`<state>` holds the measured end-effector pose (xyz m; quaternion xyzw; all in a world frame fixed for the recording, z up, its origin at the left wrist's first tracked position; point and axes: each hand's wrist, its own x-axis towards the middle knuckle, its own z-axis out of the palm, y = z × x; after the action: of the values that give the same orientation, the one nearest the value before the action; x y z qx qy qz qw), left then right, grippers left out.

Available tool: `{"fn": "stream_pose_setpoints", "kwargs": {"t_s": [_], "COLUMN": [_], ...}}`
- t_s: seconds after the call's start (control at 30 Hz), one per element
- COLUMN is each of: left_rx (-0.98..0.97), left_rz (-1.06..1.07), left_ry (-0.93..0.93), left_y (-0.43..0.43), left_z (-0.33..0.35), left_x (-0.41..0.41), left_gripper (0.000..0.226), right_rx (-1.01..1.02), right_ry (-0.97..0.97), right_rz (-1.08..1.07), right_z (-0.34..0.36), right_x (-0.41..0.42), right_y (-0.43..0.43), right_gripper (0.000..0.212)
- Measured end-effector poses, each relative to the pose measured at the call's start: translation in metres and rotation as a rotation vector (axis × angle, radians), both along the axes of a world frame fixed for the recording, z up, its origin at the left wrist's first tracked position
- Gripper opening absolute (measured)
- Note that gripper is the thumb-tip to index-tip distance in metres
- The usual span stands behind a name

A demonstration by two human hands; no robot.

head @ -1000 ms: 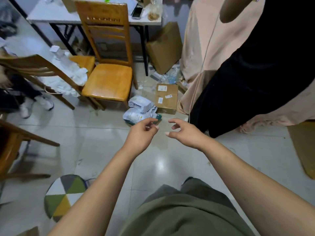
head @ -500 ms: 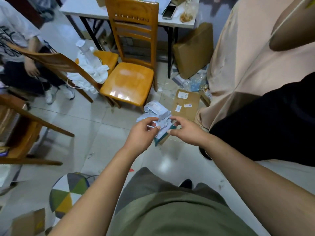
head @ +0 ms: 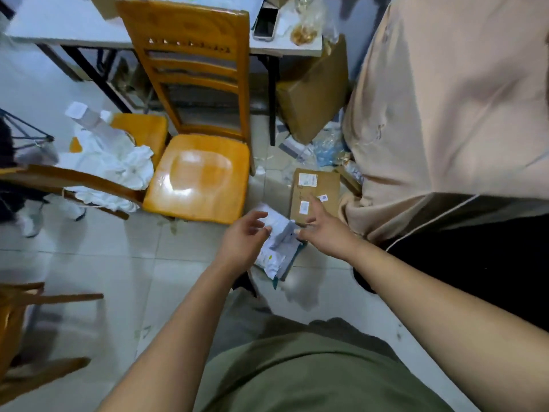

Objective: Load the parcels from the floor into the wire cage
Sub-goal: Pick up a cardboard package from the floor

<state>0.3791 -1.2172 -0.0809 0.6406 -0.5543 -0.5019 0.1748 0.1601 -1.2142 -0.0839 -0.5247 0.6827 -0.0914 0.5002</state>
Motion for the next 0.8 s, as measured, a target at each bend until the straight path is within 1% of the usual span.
{"fn": "stream_pose_setpoints", "kwargs": {"t_s": [0.1,0.2,0.3,0.4,0.5,0.6,0.7,0.8], "left_rx": [0.057,0.097,0.109,0.108,0.143,0.176,0.173,0.180], "left_rz": [-0.067,-0.152,-0.251,-0.361,-0.495,-0.604,-0.636,-0.630], "left_ry": [-0.012,-0.018,-0.042,-0.129,-0.246,-0.324,-0.335,-0.339], "left_y": [-0.057,-0.105,-0.143,-0.171,-0.189,-0.207,-0.232,-0.257], "left_z": [-0.026,-0.047,-0.073,-0.110,-0.164,-0.224,-0.283,-0.350], "left_x": [0.026,0.038,0.034,0.025,0.016,0.004,-0.019,-0.048], "left_gripper": [0.042,0.050,0.051,0.053,0.058,0.072,0.076,0.085], "right_rx": [-0.030,-0.004,0.023,0.040,0.056,0.110,0.187,0.207], "right_ry": [-0.031,-0.068,-0.078,-0.036,0.011,0.097,0.198,0.249], "right_rz": [-0.108,-0.139,-0.232,-0.319,-0.364,-0.318,-0.278,-0.270], "right_z": [-0.014,-0.033,-0.058,-0.097,-0.153,-0.224,-0.298,-0.380], "right_x": [0.020,0.027,0.016,-0.004,-0.029,-0.059,-0.095,-0.134], "right_y": [-0.038,-0.073,-0.101,-0.118,-0.130,-0.139,-0.153,-0.168], "right_gripper": [0.106,0.109,0.102,0.090,0.085,0.084,0.081,0.079]}}
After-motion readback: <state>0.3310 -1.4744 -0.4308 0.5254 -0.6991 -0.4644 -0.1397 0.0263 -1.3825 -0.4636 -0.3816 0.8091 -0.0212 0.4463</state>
